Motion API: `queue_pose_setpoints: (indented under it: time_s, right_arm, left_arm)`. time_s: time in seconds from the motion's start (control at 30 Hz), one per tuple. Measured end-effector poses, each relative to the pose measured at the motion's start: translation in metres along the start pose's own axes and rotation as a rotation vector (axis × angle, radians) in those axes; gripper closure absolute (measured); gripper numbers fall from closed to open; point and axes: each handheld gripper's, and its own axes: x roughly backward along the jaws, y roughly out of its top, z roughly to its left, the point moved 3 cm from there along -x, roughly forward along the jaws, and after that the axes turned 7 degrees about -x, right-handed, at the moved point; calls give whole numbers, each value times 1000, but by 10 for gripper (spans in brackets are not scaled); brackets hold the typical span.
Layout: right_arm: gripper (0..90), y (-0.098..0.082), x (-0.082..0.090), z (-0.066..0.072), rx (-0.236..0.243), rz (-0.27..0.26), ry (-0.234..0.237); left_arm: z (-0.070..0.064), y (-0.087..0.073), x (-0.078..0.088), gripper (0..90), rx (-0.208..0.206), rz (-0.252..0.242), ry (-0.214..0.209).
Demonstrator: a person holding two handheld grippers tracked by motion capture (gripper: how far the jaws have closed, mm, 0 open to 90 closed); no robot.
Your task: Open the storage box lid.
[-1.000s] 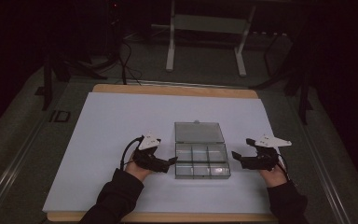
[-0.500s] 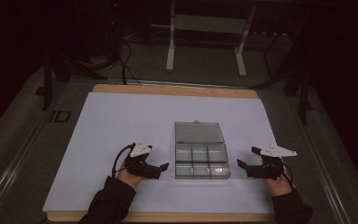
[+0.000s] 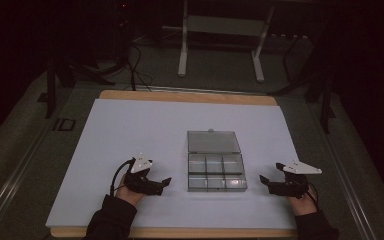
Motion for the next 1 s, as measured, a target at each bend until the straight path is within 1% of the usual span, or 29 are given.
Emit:
queue_pose_setpoints:
  time_s: [0.23,0.37,0.5,0.57,0.6,0.7,0.77,0.83,1.0]
  right_arm:
    - [156,-7,4,-8,-23,-5,-28]
    - [155,-13,5,-12,-33,6,-44]
    - [155,-16,8,-16,-46,-7,-56]
    - [155,-17,9,-17,-59,-18,-62]
    - [156,-17,10,-18,-63,-17,-65]
    - [156,-17,10,-21,-73,-31,-100]
    - [156,-17,10,-22,-85,-33,-100]
    - [156,-17,11,-23,-92,-39,-104]
    - [147,-18,12,-24,-104,-61,-119]
  left_arm:
    - [4,-6,10,39,4,22,36]
    - [8,-9,16,33,18,31,76]
    - [12,-12,22,31,28,29,105]
    - [13,-13,23,31,36,30,112]
    - [13,-14,24,31,36,29,116]
    - [13,-17,24,31,35,30,126]
    - [13,-18,24,31,34,29,135]
    - [12,-18,24,31,32,26,155]
    - [10,-19,24,31,12,22,179]
